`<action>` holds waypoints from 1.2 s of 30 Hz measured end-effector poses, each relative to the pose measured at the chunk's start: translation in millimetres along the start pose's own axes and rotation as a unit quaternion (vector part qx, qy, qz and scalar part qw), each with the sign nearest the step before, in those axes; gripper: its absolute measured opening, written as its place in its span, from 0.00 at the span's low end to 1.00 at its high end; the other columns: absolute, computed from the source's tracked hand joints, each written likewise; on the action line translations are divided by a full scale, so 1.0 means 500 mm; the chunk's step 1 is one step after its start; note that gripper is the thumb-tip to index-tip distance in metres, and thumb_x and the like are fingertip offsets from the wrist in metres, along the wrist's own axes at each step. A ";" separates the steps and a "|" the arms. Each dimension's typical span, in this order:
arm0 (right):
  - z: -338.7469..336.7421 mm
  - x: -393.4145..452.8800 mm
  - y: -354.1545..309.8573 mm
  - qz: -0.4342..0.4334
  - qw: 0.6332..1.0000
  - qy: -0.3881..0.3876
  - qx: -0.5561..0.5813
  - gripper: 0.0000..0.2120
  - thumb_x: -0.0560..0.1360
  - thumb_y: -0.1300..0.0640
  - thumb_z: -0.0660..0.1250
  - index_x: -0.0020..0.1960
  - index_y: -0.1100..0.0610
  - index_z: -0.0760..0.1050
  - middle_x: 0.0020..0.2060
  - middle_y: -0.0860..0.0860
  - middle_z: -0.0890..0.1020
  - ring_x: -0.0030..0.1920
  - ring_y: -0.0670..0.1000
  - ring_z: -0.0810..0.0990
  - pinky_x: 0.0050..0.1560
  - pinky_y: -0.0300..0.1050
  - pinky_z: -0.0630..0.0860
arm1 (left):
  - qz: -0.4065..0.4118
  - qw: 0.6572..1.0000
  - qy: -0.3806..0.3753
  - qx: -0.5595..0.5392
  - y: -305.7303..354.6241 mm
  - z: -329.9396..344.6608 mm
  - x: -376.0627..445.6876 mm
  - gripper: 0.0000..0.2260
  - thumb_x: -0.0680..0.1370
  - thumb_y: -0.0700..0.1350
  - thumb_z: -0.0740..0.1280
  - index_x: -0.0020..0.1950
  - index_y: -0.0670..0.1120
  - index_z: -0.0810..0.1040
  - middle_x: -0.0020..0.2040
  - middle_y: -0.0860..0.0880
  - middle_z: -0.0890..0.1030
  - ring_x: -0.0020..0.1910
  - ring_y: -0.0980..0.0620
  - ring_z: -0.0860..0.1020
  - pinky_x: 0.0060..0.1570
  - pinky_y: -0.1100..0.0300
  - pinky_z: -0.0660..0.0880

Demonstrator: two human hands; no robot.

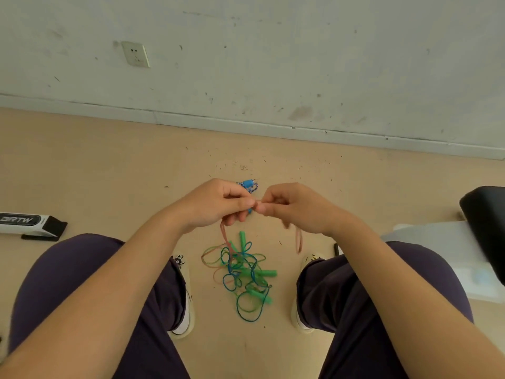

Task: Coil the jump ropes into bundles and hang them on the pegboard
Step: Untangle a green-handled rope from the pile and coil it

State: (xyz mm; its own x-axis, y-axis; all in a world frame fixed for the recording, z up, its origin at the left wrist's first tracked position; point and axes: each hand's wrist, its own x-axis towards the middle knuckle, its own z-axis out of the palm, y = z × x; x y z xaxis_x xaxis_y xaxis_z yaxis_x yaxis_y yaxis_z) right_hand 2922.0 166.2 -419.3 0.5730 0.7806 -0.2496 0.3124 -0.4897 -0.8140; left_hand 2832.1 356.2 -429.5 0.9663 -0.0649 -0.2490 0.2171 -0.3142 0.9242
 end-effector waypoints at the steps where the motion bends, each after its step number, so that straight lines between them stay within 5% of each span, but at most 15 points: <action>1: -0.005 -0.002 0.000 -0.001 1.000 0.006 0.003 0.09 0.76 0.52 0.71 0.40 0.54 0.78 0.26 0.46 0.68 0.27 0.45 0.65 0.27 0.37 0.66 | -0.014 1.000 -0.014 0.000 -0.003 -0.012 -0.002 0.07 0.81 0.41 0.66 0.49 0.44 0.83 0.37 0.48 0.80 0.32 0.53 0.76 0.39 0.61 0.75; 3: -0.015 -0.008 -0.001 -0.021 0.998 0.035 0.047 0.09 0.77 0.53 0.69 0.40 0.54 0.78 0.25 0.45 0.67 0.27 0.45 0.63 0.28 0.38 0.63 | -0.044 0.998 -0.048 0.026 -0.010 -0.038 -0.007 0.07 0.82 0.40 0.65 0.54 0.42 0.83 0.40 0.48 0.82 0.38 0.55 0.79 0.47 0.62 0.78; 7: -0.039 -0.016 0.004 -0.049 0.993 0.065 0.086 0.09 0.78 0.57 0.67 0.41 0.59 0.79 0.29 0.47 0.76 0.32 0.46 0.74 0.37 0.38 0.72 | -0.095 0.978 -0.056 0.175 -0.022 -0.068 -0.018 0.10 0.82 0.46 0.65 0.45 0.50 0.84 0.38 0.53 0.84 0.44 0.56 0.80 0.57 0.55 0.72; 10: -0.042 -0.019 0.005 -0.042 0.994 0.014 0.101 0.08 0.78 0.58 0.68 0.45 0.63 0.79 0.35 0.51 0.83 0.37 0.50 0.80 0.45 0.40 0.76 | -0.040 0.993 -0.021 0.113 -0.015 -0.061 -0.018 0.11 0.82 0.47 0.65 0.41 0.50 0.82 0.30 0.52 0.79 0.37 0.54 0.76 0.52 0.55 0.73; 15: -0.010 -0.014 -0.011 -0.024 0.995 -0.031 0.091 0.10 0.76 0.56 0.71 0.52 0.60 0.76 0.35 0.57 0.83 0.32 0.52 0.80 0.43 0.45 0.75 | 0.007 0.998 -0.056 0.002 -0.001 -0.003 -0.008 0.11 0.81 0.47 0.67 0.40 0.52 0.83 0.29 0.51 0.69 0.26 0.55 0.68 0.29 0.67 0.69; 18: 0.000 -0.007 -0.014 0.026 0.999 -0.047 -0.002 0.13 0.77 0.48 0.70 0.50 0.58 0.75 0.34 0.58 0.79 0.28 0.45 0.72 0.35 0.42 0.71 | 0.008 0.998 -0.053 0.032 -0.008 0.009 0.001 0.11 0.81 0.47 0.67 0.40 0.56 0.83 0.30 0.52 0.72 0.28 0.54 0.69 0.32 0.63 0.70; 21: -0.004 -0.008 -0.011 0.031 0.995 -0.044 -0.087 0.15 0.79 0.45 0.66 0.44 0.57 0.79 0.29 0.47 0.69 0.25 0.41 0.65 0.28 0.31 0.63 | -0.003 0.997 -0.034 0.070 -0.014 0.007 0.010 0.12 0.82 0.44 0.66 0.43 0.57 0.83 0.32 0.55 0.78 0.32 0.54 0.75 0.40 0.56 0.74; 25: -0.022 -0.012 -0.006 0.000 0.999 0.037 0.022 0.14 0.80 0.53 0.64 0.38 0.57 0.78 0.26 0.47 0.65 0.27 0.44 0.63 0.30 0.37 0.62 | -0.033 0.991 -0.073 0.107 -0.020 -0.001 0.010 0.08 0.82 0.42 0.64 0.48 0.49 0.83 0.42 0.50 0.84 0.43 0.55 0.81 0.52 0.59 0.76; 29: -0.054 -0.016 0.006 -0.025 0.987 0.121 0.101 0.17 0.82 0.52 0.62 0.38 0.60 0.77 0.27 0.51 0.71 0.29 0.48 0.69 0.35 0.39 0.68 | -0.034 0.995 -0.033 0.087 -0.015 -0.022 0.002 0.10 0.82 0.38 0.65 0.45 0.48 0.82 0.41 0.49 0.86 0.42 0.57 0.83 0.46 0.71 0.74; 33: -0.054 -0.019 0.003 -0.026 0.989 0.084 0.117 0.21 0.75 0.43 0.65 0.44 0.62 0.79 0.32 0.53 0.80 0.31 0.52 0.76 0.40 0.43 0.73 | 0.016 1.000 -0.026 0.003 -0.006 -0.018 -0.007 0.09 0.79 0.38 0.69 0.42 0.48 0.84 0.34 0.48 0.84 0.33 0.52 0.81 0.39 0.64 0.78; 36: -0.019 -0.013 -0.005 -0.026 0.993 0.050 0.105 0.19 0.76 0.47 0.68 0.46 0.66 0.78 0.31 0.54 0.79 0.31 0.51 0.75 0.36 0.43 0.72 | 0.044 0.999 -0.022 0.011 -0.004 0.011 -0.001 0.08 0.78 0.41 0.71 0.42 0.52 0.86 0.32 0.49 0.83 0.28 0.54 0.78 0.35 0.62 0.77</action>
State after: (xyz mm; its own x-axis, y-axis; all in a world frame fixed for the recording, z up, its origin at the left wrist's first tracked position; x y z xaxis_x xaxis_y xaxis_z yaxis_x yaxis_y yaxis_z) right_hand 2924.9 158.6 -410.6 0.6362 0.7549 -0.1593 0.1846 -0.3495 -0.9186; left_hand 2830.3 351.4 -432.7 0.9742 -0.1350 -0.1806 0.1284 -0.3263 0.9365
